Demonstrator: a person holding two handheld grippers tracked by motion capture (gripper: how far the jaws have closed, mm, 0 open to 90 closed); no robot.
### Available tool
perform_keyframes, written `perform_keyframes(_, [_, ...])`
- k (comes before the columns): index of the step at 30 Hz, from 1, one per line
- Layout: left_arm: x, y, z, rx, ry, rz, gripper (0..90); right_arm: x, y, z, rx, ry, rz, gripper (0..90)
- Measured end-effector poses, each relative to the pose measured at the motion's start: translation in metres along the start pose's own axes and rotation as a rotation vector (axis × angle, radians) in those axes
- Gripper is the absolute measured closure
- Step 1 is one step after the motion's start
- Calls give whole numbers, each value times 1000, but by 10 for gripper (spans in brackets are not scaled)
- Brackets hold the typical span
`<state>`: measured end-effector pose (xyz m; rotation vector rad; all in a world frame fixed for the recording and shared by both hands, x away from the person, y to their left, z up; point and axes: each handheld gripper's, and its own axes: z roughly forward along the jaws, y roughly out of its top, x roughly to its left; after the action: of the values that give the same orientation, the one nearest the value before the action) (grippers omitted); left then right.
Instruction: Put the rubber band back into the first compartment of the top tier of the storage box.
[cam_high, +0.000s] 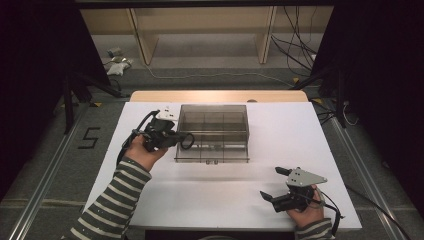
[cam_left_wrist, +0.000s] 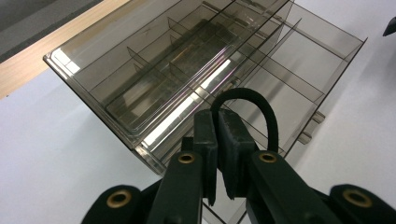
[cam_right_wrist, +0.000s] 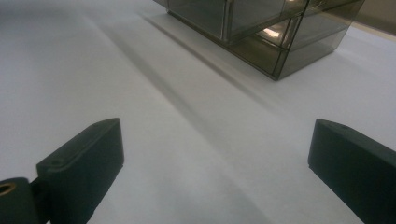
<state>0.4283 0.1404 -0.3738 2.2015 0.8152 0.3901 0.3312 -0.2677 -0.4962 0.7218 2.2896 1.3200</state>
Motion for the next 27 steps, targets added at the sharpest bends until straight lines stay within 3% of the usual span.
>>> perform_keyframes(8, [1,-1,9,34,-11,-2,853,0,0,1,5,3,0,46])
perform_keyframes(15, [1,-5,24,98,-4,0,853,0,0,1,5,3,3,46])
perform_keyframes(27, [1,-8,33,161,-14,-3,852,2,1,2,21,-11,-2,39])
